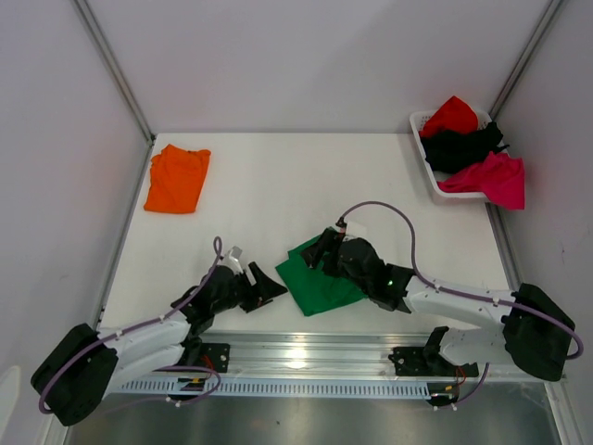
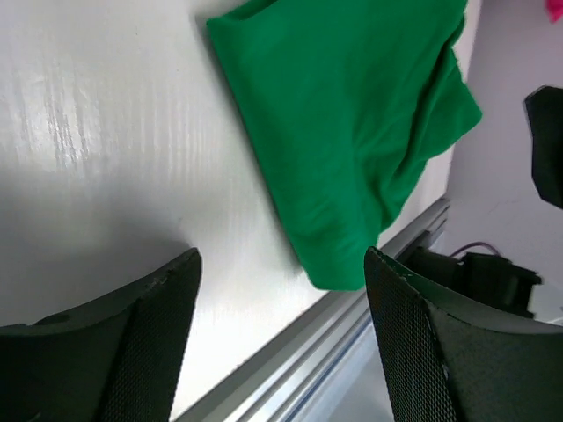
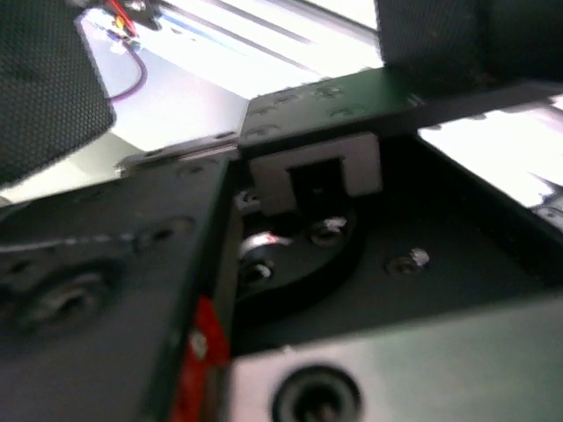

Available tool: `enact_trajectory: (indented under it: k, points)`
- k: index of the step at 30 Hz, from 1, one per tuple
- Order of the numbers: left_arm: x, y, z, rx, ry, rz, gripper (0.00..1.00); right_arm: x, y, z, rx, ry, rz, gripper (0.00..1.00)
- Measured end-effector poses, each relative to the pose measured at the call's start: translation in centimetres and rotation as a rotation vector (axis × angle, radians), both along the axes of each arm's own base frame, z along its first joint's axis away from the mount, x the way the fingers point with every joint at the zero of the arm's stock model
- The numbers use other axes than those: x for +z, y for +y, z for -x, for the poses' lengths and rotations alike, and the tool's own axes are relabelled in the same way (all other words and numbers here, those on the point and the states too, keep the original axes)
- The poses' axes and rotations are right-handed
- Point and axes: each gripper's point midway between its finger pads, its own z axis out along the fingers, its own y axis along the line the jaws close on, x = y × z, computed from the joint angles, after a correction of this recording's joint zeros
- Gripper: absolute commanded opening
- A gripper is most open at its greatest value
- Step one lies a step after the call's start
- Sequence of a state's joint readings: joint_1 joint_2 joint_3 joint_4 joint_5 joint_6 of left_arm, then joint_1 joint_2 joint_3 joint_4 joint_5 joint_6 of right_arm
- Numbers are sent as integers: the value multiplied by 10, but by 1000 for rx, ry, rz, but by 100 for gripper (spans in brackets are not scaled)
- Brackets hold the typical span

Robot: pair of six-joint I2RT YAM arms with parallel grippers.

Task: Fold and stack the t-shirts
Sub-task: Fold the tshirt

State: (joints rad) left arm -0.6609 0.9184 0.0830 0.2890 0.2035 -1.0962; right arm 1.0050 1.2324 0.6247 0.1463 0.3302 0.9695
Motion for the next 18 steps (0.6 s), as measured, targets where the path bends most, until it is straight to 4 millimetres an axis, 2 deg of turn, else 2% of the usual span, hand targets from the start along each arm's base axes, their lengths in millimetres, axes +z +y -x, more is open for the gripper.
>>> enact_trajectory:
  k: [2, 5, 8, 10, 14, 18]
  points:
    - [2, 0, 3, 37, 22, 47, 78, 17, -5, -7, -18, -60, 7, 78]
    - [23, -6, 0, 76, -18, 122, 79, 32, -16, -16, -51, -114, 16, 79]
    - [43, -9, -7, 117, -76, 179, 79, 35, -26, -24, -80, -133, 36, 78]
    - [49, -8, -11, 143, -98, 194, 79, 34, -30, -27, -95, -138, 47, 79]
    - [46, -6, -17, 179, -95, 185, 79, 32, -34, -26, -97, -138, 68, 79]
    - [31, -5, -14, 186, -40, 152, 78, 36, -38, -25, -106, -145, 71, 79]
